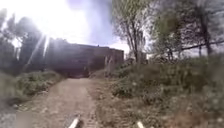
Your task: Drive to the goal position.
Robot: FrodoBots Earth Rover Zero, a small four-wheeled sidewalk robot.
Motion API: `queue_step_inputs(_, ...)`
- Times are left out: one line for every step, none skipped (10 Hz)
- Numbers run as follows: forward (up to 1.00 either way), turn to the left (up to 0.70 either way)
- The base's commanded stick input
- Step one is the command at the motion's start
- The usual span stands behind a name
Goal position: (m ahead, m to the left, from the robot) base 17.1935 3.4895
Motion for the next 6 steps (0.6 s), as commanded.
queue_step_inputs(0.70,0.00)
queue_step_inputs(0.70,0.00)
queue_step_inputs(0.70,0.00)
queue_step_inputs(0.70,0.00)
queue_step_inputs(0.70,0.00)
queue_step_inputs(0.70,0.00)
